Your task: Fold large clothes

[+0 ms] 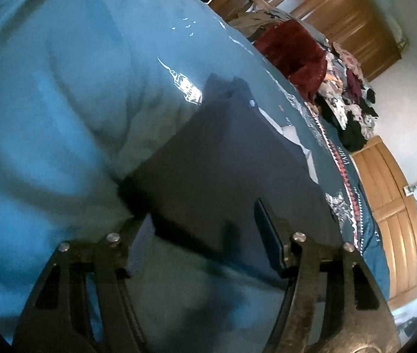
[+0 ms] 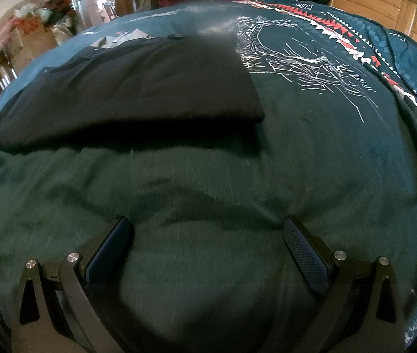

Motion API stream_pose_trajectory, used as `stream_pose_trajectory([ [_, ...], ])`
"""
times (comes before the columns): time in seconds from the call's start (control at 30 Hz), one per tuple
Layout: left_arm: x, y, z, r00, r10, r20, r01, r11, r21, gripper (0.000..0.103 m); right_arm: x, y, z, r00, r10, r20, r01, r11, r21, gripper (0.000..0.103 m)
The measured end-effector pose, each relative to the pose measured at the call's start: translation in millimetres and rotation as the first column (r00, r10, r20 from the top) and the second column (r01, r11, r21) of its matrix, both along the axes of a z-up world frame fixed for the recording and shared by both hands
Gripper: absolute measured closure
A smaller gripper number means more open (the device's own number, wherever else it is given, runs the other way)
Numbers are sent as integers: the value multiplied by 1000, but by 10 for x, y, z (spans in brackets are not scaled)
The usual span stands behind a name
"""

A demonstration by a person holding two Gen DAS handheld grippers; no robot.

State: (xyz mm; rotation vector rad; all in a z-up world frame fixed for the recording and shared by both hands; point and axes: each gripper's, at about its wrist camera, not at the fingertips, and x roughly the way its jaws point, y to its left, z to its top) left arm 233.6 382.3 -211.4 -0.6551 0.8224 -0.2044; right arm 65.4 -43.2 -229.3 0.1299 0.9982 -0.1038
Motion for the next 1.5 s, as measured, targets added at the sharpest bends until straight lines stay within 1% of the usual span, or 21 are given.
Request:
stream_pose_trajectory([
  [0.07,6,17,1,1000,6,4,-6,1000,8,43,-3,-4,0,1000,0,0,0,1000,0,0],
  [0.2,134,64,-59,1000,24,-4,-24,1000,-13,66,-4,-8,19,1000,1,-2,-1,1000,-9,0],
  [0.37,165,55,-57,999,36,14,-36,999,-15,63,-71,81,277,1000,7,-27,-6,1000,16,2],
  [0.43,179,32,-45,999,29,15,-29,1000,12,69,-70,177,466,1000,27,-8,-27,999,45,2],
  [0.47,182,33,-36,1000,27,13,-27,999,33,91,-39,250,591,999,45,10,-46,997,60,2],
  [0.5,189,-12,0,1000,4,24,-5,999,50,100,58,368,772,997,73,39,-76,994,75,2],
  [0.53,141,-132,116,998,-16,61,8,992,126,100,152,446,892,994,94,63,-100,991,88,2],
  [0.67,-74,-641,517,971,-138,196,68,943,325,101,938,941,1448,957,227,181,-257,952,169,0],
  [0.73,-182,-890,669,949,-198,247,87,913,399,101,1506,1313,1623,926,316,208,-359,908,216,0],
  [0.8,-207,-1006,738,936,-231,266,100,898,428,101,2132,1739,1671,892,411,187,-450,844,291,0],
  [0.9,-221,-1162,781,924,-273,269,122,875,469,100,2900,2364,1564,839,534,106,-535,771,345,0],
  [1.03,-203,-1366,779,906,-336,257,167,842,514,100,3410,2733,1180,828,561,-21,-514,772,374,5],
  [1.1,-245,-1481,751,892,-377,251,193,818,541,99,3539,2716,1037,833,552,-28,-501,775,385,11],
  [1.13,-258,-1581,748,878,-409,248,215,800,560,99,3577,2646,972,845,535,-17,-492,789,369,19],
  [1.17,-289,-1639,747,870,-426,247,227,793,565,99,3579,2564,917,852,524,-11,-485,795,366,53],
  [1.2,-306,-1730,756,857,-453,245,252,784,567,99,3566,2378,831,871,491,-3,-450,801,395,71],
  [1.3,-379,-2092,796,795,-559,236,362,749,555,99,3204,1571,686,944,324,66,-311,805,504,81],
  [1.33,-438,-2323,797,752,-619,225,424,716,554,99,3066,1316,640,957,281,74,-277,806,523,81],
  [1.37,-475,-2455,791,730,-648,218,454,697,555,99,2885,939,563,972,222,77,-228,804,550,81],
  [1.43,-537,-2889,738,664,-724,187,541,638,548,99,2727,433,444,983,168,74,-179,786,591,81],
  [1.5,-554,-3171,720,629,-759,171,583,605,542,99,2607,65,401,989,133,61,-142,787,600,83],
])
